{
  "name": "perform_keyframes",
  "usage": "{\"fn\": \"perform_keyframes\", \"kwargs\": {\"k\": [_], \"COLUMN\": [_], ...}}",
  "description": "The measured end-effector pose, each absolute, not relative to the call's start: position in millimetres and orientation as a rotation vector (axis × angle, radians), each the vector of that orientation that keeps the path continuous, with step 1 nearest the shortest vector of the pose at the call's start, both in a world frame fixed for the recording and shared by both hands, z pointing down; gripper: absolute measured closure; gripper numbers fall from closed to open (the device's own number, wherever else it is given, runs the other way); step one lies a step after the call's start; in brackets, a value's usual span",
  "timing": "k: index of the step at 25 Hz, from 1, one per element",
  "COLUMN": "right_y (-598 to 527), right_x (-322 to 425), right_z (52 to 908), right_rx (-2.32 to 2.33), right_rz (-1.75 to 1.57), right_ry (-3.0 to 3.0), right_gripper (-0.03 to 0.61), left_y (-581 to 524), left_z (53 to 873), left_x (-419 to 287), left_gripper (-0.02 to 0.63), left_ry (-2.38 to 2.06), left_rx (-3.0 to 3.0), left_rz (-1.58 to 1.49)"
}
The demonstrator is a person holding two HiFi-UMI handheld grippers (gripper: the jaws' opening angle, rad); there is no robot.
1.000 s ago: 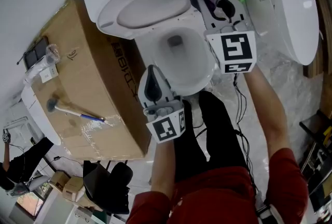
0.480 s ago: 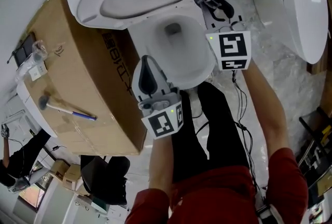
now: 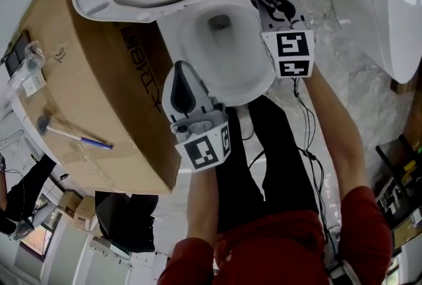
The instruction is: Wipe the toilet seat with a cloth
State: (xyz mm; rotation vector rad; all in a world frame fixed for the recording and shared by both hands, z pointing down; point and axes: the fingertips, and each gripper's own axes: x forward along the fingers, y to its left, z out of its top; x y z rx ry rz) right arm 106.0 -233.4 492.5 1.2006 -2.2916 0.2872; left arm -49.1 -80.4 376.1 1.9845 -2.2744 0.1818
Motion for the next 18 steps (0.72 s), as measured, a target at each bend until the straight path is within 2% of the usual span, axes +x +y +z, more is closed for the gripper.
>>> {"fn": "perform_keyframes", "kwargs": {"k": [18], "right_y": [-238], "right_x": [94], "right_z": [543], "right_rx": [1.210], "right_rz": [0.331], "right_ry": [-2.194], "right_gripper": [0.482], "left_y": [-73], "left_z": [387], "left_x": [-62], "left_gripper": [0.601], "left_ry": [-2.267], "left_rx": [1.988], "left_rz": [0.207]}}
